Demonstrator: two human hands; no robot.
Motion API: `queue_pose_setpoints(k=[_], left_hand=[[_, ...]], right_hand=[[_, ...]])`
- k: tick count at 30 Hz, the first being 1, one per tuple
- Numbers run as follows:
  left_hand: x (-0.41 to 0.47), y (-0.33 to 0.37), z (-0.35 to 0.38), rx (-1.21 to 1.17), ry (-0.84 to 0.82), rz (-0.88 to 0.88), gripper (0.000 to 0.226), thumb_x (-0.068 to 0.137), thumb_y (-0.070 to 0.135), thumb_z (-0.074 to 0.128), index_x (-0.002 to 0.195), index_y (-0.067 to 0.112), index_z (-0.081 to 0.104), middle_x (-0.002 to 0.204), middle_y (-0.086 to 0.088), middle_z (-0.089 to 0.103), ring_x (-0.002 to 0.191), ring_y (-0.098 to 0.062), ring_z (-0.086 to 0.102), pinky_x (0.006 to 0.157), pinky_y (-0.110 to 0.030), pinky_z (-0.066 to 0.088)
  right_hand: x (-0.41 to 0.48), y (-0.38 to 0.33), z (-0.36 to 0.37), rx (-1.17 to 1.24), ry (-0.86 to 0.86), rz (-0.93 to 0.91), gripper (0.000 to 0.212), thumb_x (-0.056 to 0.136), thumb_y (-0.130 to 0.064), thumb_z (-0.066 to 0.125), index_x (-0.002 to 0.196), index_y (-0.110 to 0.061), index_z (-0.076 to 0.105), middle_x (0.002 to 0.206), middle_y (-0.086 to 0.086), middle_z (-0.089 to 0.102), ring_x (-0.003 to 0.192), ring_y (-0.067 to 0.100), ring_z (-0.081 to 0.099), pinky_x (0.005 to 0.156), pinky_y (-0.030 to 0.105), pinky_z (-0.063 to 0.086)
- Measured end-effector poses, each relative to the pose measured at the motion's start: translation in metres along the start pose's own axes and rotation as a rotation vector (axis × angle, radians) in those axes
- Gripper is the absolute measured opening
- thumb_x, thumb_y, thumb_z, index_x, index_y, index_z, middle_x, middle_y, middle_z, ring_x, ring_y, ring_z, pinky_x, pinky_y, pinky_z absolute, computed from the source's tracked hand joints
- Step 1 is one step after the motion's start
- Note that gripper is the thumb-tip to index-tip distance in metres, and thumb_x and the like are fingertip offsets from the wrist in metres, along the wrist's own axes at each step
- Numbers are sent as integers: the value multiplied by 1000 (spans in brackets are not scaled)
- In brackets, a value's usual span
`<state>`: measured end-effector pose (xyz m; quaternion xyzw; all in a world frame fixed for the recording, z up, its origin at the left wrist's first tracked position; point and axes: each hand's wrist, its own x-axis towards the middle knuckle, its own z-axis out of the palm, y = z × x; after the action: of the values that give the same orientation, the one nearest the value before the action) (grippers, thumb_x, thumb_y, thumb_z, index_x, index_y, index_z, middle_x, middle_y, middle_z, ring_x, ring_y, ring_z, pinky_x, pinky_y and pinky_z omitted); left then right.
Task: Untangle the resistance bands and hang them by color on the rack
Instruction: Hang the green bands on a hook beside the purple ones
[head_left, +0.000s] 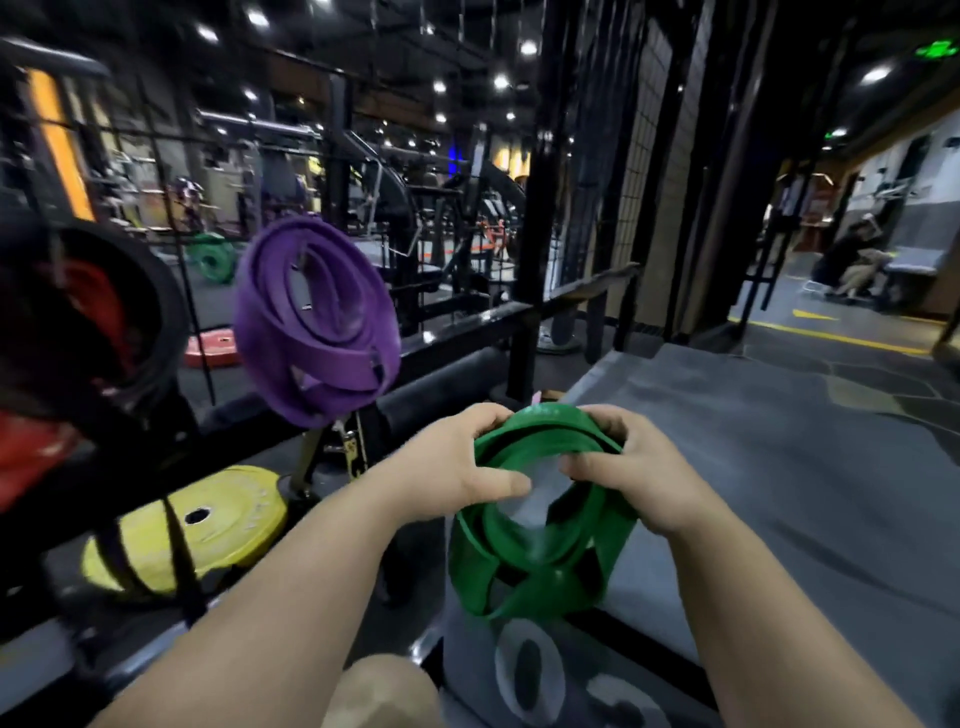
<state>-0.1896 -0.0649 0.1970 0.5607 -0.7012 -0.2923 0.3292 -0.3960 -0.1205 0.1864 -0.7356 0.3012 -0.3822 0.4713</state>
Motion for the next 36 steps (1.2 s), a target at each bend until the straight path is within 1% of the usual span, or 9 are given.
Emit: queue_pose_setpoints(k=[5,10,13,17,21,24,28,32,36], left_hand=[[-2,11,-22,-84,276,-14,26,80,27,72,102,36,61,90,5,70,85,-16,67,79,-33,52],[8,25,-28,-198,511,-34,20,82,26,69,95,36,57,86,13,65,80,-4,60,68,-15,43],[21,37,-28,-273,620,-69,19,83,28,67,99,32,58,89,13,63,80,-4,57,65,-16,40],[43,53,-37,-406,754,-109,29,81,32,66,109,29,59,98,11,64,90,-8,59,78,-27,45],[67,59,-52,-453,830,-155,49,77,38,63,124,29,53,113,4,61,102,-17,59,92,-37,49],[80,57,-61,-457,897,-181,66,70,46,58,132,26,45,125,-1,56,115,-24,53,101,-44,44],[95,55,-72,-463,946,-211,70,73,45,54,138,22,39,132,-8,50,121,-30,49,103,-48,42],[109,56,-85,-409,1001,-266,69,89,36,53,149,20,24,148,-11,33,136,-30,31,113,-45,27],[117,51,-94,-399,1033,-253,71,92,34,52,151,21,16,156,-7,17,141,-27,23,113,-41,24]], right_hand=[[35,-32,10,-110,-13,-66,33,70,-28,72,101,-17,71,80,-2,69,75,15,66,68,29,50],[67,-50,10,-164,42,-119,33,77,-36,78,107,-38,65,104,-5,70,97,14,67,85,35,53],[83,-61,5,-280,72,-169,31,86,-30,72,114,-37,60,109,-9,67,102,10,64,90,35,52],[110,-80,1,-401,75,-228,27,92,-26,65,118,-28,61,109,-5,68,104,15,63,96,42,49],[143,-93,1,-506,59,-284,21,94,-25,62,114,-32,61,105,-12,65,104,13,60,93,32,46],[168,-98,5,-569,20,-298,27,95,-25,60,122,-24,60,104,-12,60,104,11,57,93,28,43],[198,-104,9,-600,-22,-285,28,94,-27,60,122,-24,61,106,-9,65,103,13,60,94,31,44],[221,-107,15,-478,-38,-244,24,93,-28,61,117,-29,62,106,-11,65,103,12,60,94,30,45],[238,-109,21,-424,-72,-227,25,93,-25,61,118,-24,62,101,-11,66,97,8,62,94,30,48]])
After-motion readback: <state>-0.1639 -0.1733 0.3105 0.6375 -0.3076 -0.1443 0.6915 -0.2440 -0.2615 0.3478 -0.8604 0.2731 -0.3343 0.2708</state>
